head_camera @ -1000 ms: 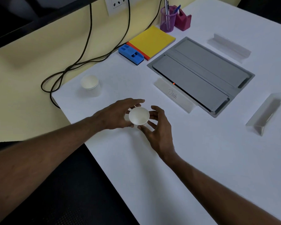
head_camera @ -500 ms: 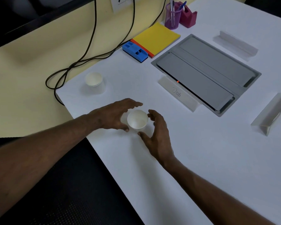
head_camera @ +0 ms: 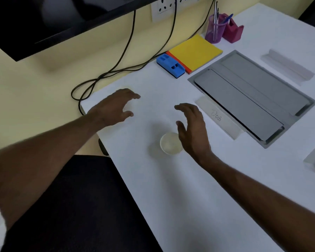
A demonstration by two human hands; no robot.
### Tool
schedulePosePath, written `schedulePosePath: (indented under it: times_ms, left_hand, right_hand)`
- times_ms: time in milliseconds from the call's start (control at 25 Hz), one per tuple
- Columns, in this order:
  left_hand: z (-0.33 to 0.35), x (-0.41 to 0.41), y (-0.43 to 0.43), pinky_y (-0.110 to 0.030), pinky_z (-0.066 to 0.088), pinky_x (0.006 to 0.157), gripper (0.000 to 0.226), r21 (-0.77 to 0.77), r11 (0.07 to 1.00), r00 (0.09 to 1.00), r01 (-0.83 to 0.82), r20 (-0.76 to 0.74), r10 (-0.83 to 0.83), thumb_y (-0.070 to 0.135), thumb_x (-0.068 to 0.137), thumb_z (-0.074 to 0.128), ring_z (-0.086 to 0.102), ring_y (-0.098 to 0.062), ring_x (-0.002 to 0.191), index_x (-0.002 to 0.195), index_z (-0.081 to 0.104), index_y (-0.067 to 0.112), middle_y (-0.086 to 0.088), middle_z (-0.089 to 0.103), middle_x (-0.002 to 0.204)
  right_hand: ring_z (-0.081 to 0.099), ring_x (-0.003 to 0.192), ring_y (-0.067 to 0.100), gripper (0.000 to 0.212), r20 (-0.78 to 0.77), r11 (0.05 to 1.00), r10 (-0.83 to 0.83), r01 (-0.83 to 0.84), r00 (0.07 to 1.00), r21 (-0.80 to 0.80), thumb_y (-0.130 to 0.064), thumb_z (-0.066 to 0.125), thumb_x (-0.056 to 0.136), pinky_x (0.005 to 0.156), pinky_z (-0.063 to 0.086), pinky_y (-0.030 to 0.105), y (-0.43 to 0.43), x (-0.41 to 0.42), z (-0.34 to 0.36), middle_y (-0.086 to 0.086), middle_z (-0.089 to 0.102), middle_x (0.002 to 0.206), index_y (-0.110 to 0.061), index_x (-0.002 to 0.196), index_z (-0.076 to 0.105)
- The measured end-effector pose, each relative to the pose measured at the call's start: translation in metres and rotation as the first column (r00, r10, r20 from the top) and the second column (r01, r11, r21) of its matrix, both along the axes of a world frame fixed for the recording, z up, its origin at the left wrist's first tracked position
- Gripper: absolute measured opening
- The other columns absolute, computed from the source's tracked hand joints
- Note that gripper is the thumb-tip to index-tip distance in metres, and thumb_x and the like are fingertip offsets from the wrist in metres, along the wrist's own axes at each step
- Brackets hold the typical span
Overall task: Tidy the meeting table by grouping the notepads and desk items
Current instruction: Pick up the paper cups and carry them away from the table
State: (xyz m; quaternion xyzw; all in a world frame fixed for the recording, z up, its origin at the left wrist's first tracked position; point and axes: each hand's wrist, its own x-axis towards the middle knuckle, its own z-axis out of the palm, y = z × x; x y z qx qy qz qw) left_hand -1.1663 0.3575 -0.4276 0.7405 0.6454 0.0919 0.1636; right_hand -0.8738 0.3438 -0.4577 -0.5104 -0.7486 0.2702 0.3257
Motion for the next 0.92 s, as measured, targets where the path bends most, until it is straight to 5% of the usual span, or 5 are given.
schedulePosePath:
  times_ms: [160,320,560,760,920]
  left_hand:
    - [0.003,-0.022,0.011,-0.047,0.046,0.102,0.044,0.124,0.983,0.986,-0.138,-0.081,0.148,0.024,0.095,0.065,0.047,-0.019,0.131,0.137,0.055,0.022,0.002,0.055,0.137]
    - [-0.005,-0.03,0.02,-0.042,0.043,0.105,0.041,0.085,0.982,0.969,-0.166,-0.173,0.179,0.035,0.097,0.061,0.051,-0.026,0.129,0.136,0.059,0.025,-0.002,0.057,0.137]
    - [-0.014,-0.038,0.025,-0.043,0.04,0.099,0.031,0.2,0.972,0.846,0.124,-0.533,0.002,0.031,0.104,0.047,0.056,-0.028,0.12,0.12,0.072,0.021,-0.003,0.07,0.123]
    - [-0.004,-0.04,0.026,-0.045,0.045,0.093,0.022,0.265,0.963,0.917,0.056,-0.396,0.055,0.033,0.093,0.068,0.059,-0.028,0.115,0.101,0.08,0.017,-0.002,0.074,0.111]
    - [0.007,-0.042,0.029,-0.035,0.044,0.088,0.021,0.261,0.965,0.983,-0.032,-0.164,0.077,0.038,0.072,0.087,0.052,-0.021,0.124,0.083,0.079,0.021,0.006,0.062,0.129]
  right_hand:
    - [0.053,0.125,0.02,0.038,0.028,0.99,0.11,-0.112,0.993,0.08,-0.006,0.063,0.093,0.104,0.042,0.024,0.029,-0.039,0.012,0.003,0.056,0.136,-0.017,0.129,0.059]
    - [0.058,0.117,0.021,0.038,0.005,0.977,0.196,-0.196,0.981,0.082,-0.009,0.068,0.092,0.101,0.052,0.036,0.05,-0.08,0.011,0.007,0.058,0.132,-0.013,0.129,0.06]
    - [0.059,0.118,0.023,0.047,0.031,0.956,0.291,-0.292,0.956,0.028,-0.014,0.073,0.089,0.101,0.054,0.04,0.062,-0.115,-0.004,0.011,0.057,0.135,-0.008,0.133,0.057]
    - [0.059,0.12,0.022,0.05,0.013,0.964,0.263,-0.262,0.965,-0.05,-0.012,0.073,0.089,0.102,0.053,0.037,0.068,-0.123,-0.014,0.009,0.055,0.137,-0.011,0.135,0.055]
    - [0.059,0.119,0.024,0.057,0.019,0.962,0.27,-0.269,0.963,-0.04,-0.01,0.075,0.087,0.099,0.055,0.038,0.076,-0.135,-0.016,0.012,0.055,0.138,-0.007,0.138,0.051]
